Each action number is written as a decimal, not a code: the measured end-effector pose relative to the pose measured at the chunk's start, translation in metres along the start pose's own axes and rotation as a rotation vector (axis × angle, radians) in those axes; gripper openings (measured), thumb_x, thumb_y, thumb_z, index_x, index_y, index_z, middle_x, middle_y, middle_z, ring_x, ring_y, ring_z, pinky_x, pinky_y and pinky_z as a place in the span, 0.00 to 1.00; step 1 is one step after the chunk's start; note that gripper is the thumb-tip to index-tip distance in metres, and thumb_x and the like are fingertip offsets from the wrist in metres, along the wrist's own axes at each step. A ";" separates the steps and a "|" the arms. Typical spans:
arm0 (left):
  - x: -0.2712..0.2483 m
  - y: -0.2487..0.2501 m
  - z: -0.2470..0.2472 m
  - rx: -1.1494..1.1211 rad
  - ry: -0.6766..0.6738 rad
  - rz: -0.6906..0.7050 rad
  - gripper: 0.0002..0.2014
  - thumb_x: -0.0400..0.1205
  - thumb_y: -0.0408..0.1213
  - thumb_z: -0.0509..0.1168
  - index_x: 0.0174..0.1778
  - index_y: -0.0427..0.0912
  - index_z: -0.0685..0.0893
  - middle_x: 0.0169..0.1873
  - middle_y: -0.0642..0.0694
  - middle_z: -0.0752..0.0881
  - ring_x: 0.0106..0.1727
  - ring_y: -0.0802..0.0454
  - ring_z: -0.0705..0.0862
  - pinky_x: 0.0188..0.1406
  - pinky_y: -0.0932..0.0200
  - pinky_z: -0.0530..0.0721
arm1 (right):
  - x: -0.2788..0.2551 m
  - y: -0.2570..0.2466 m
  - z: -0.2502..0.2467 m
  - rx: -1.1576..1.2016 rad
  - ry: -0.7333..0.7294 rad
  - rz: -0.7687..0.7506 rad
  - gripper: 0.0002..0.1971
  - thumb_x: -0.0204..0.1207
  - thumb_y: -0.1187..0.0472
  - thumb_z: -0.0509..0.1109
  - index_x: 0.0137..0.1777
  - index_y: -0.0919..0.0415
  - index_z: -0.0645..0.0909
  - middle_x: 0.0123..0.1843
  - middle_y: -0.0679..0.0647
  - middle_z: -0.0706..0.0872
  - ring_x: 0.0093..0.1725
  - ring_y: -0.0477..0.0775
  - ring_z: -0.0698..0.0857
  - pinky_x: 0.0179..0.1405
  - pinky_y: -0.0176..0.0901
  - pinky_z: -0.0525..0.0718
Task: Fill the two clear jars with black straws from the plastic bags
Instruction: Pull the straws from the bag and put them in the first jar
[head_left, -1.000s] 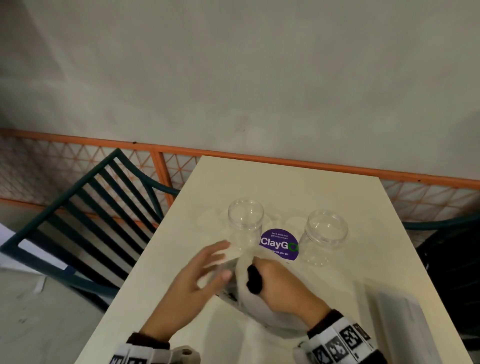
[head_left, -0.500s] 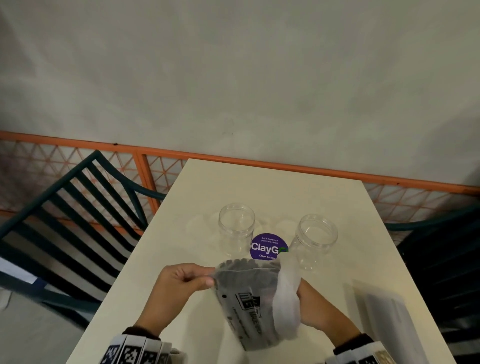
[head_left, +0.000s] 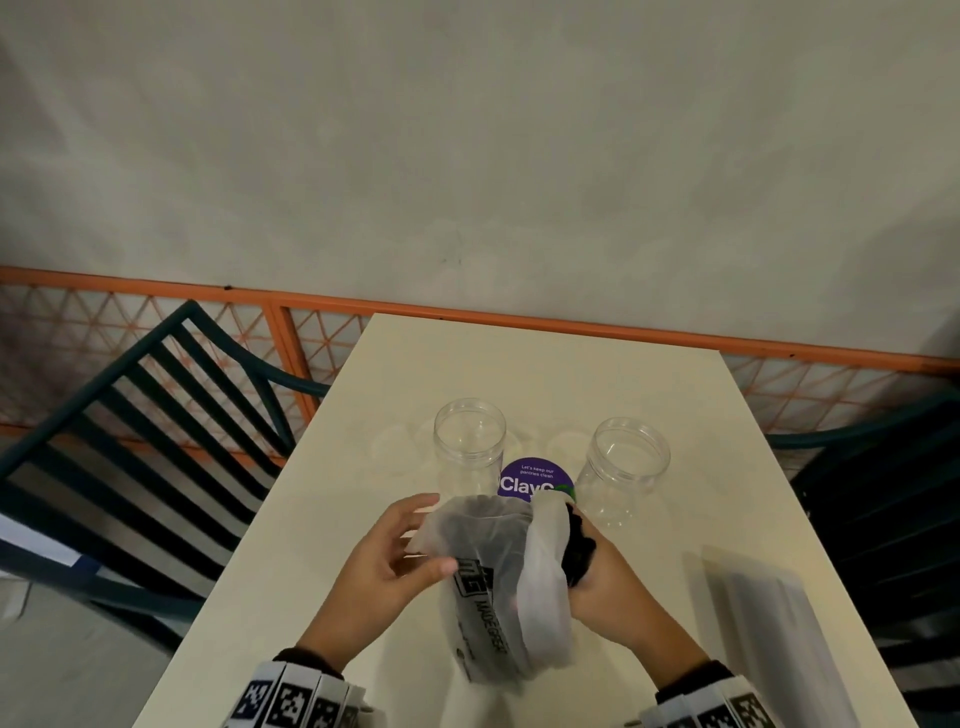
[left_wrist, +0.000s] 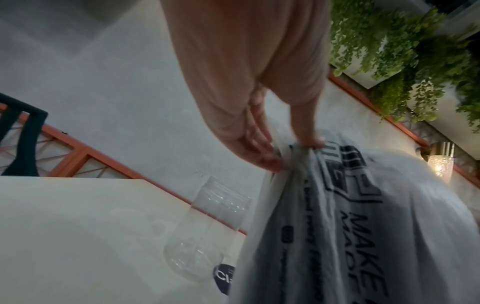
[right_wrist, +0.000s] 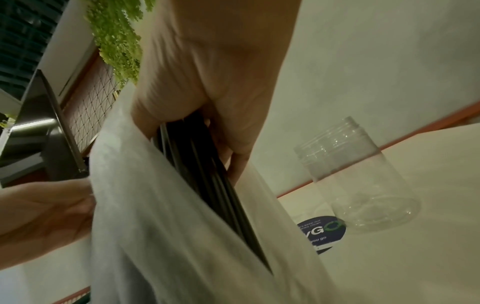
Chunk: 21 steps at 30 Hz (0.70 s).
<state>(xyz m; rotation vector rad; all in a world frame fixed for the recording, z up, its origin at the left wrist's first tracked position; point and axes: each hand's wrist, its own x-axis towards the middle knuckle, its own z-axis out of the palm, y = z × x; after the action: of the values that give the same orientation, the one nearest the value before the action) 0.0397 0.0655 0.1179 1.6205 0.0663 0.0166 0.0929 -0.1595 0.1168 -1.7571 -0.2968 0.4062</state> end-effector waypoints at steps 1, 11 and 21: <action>0.002 -0.001 0.003 0.035 0.062 0.010 0.15 0.66 0.31 0.78 0.46 0.45 0.85 0.40 0.46 0.90 0.40 0.52 0.88 0.43 0.66 0.85 | 0.000 0.000 0.002 -0.027 -0.014 -0.005 0.31 0.59 0.56 0.77 0.64 0.46 0.72 0.51 0.35 0.85 0.53 0.32 0.84 0.52 0.30 0.81; 0.007 -0.007 0.017 -0.095 0.147 -0.003 0.06 0.80 0.23 0.61 0.41 0.36 0.80 0.31 0.48 0.88 0.36 0.58 0.84 0.40 0.67 0.84 | 0.002 0.008 0.015 -0.011 0.095 -0.081 0.23 0.56 0.71 0.81 0.45 0.49 0.79 0.39 0.30 0.89 0.42 0.32 0.86 0.39 0.23 0.81; 0.007 -0.011 0.004 -0.310 -0.115 -0.119 0.30 0.66 0.38 0.69 0.67 0.55 0.75 0.52 0.52 0.89 0.54 0.57 0.86 0.51 0.63 0.84 | 0.002 -0.001 0.021 0.023 0.060 -0.150 0.30 0.52 0.57 0.78 0.58 0.50 0.77 0.51 0.34 0.87 0.54 0.38 0.85 0.47 0.25 0.81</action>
<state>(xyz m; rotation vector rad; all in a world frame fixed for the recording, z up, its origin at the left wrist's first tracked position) 0.0463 0.0620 0.1065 1.3027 0.0678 -0.1519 0.0858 -0.1403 0.1135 -1.7081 -0.3764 0.2475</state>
